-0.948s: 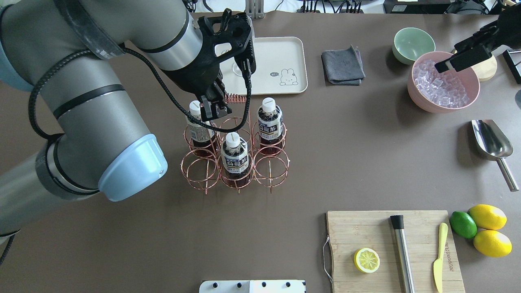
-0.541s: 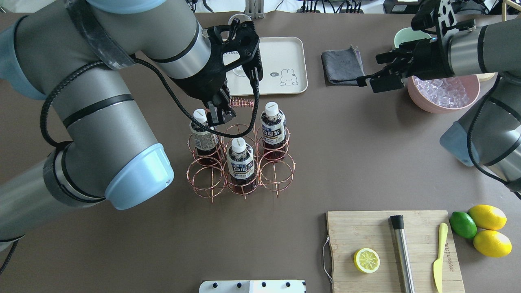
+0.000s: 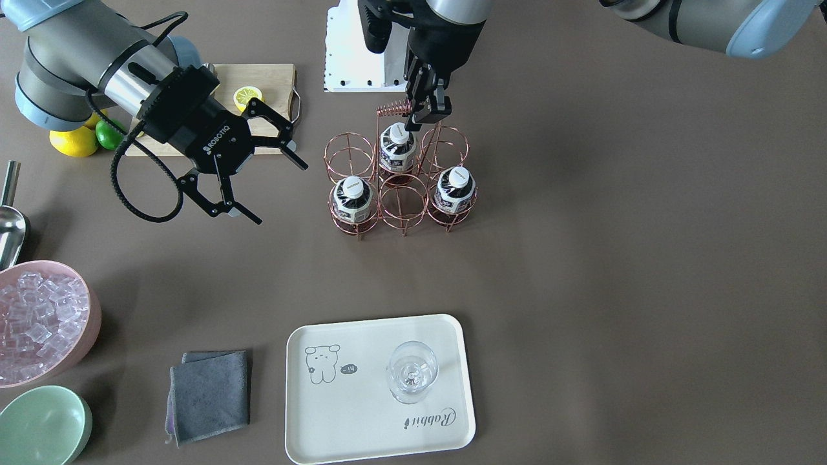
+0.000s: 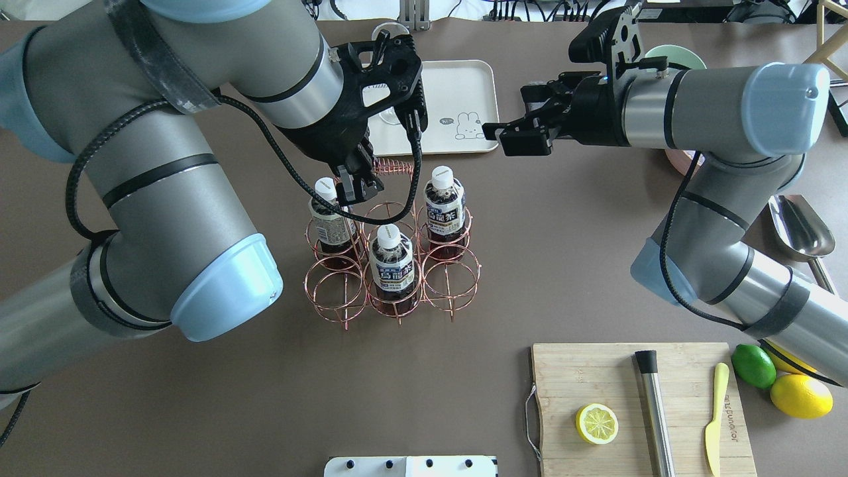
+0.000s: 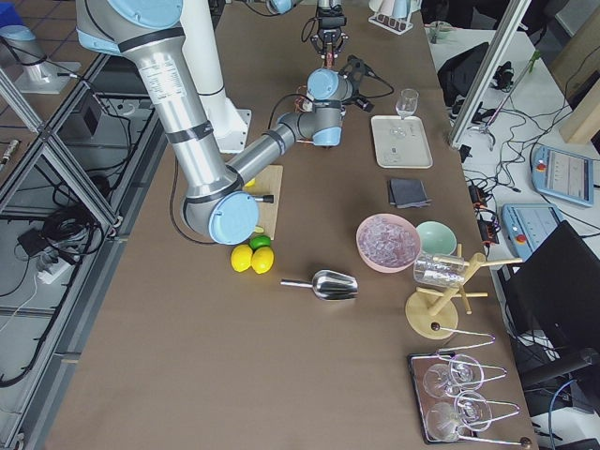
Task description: Take tea from basket to plate
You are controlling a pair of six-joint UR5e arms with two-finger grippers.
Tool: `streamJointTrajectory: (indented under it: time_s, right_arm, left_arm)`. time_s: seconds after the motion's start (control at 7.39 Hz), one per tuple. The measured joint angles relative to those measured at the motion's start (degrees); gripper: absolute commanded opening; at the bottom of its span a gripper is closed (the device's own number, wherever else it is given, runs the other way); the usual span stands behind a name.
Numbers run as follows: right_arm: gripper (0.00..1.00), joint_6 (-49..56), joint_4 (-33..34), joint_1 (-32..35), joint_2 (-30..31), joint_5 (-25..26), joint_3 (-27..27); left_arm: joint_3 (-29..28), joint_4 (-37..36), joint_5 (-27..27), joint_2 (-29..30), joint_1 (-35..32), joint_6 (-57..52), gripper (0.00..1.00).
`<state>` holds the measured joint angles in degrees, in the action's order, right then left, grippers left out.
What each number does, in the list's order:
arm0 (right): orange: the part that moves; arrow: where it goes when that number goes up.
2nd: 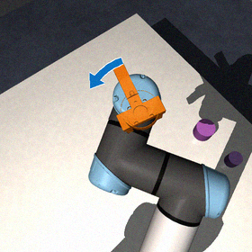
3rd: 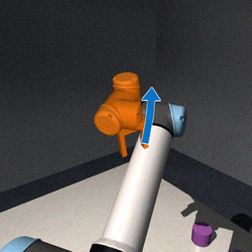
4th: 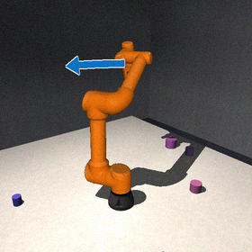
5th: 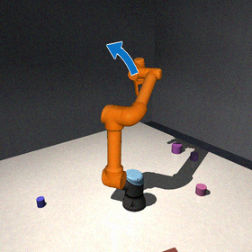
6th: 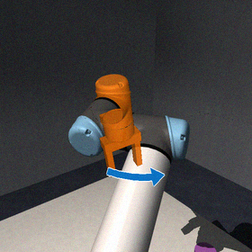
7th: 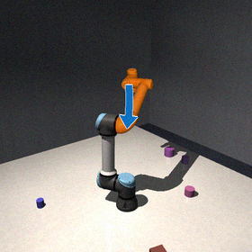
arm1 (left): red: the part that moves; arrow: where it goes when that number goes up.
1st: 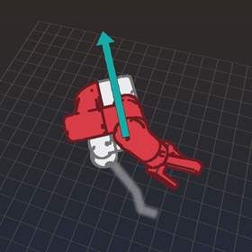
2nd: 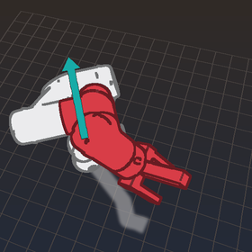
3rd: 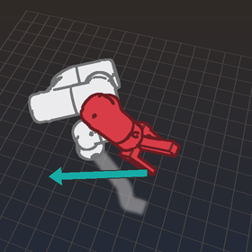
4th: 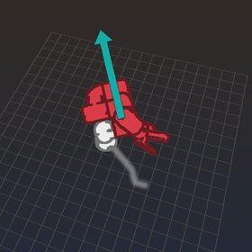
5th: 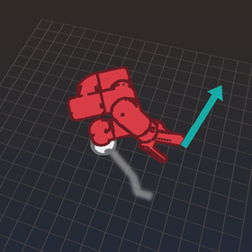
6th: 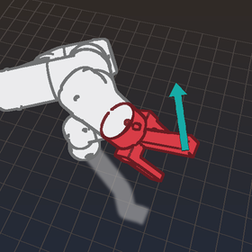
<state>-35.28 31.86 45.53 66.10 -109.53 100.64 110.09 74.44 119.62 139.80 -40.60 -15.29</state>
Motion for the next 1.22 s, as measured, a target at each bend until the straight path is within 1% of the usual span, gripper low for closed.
streamJointTrajectory:
  time_s: [0.27,0.68,0.95,1.08,1.22]
  right_arm:
    - [1.00,-0.33,-0.03,-5.24,-0.50,6.26,0.12]
    - [1.00,-0.97,-0.04,-10.68,-0.77,12.40,0.05]
    - [0.98,-0.97,0.04,-13.10,-1.02,14.63,-0.11]
    - [0.79,-0.93,0.07,-13.76,-1.04,15.18,-0.29]
    - [0.63,-0.84,0.04,-14.06,-1.07,15.56,-0.84]
  left_arm:
    - [-0.04,0.00,0.00,-0.09,0.05,0.03,0.00]
    - [0.22,0.00,0.07,-0.28,0.08,0.22,0.00]
    - [0.28,0.00,0.13,-0.26,0.09,0.40,0.00]
    - [0.29,0.00,0.16,-0.24,0.09,0.42,0.00]
    - [0.29,0.00,0.18,-0.23,0.09,0.43,0.00]
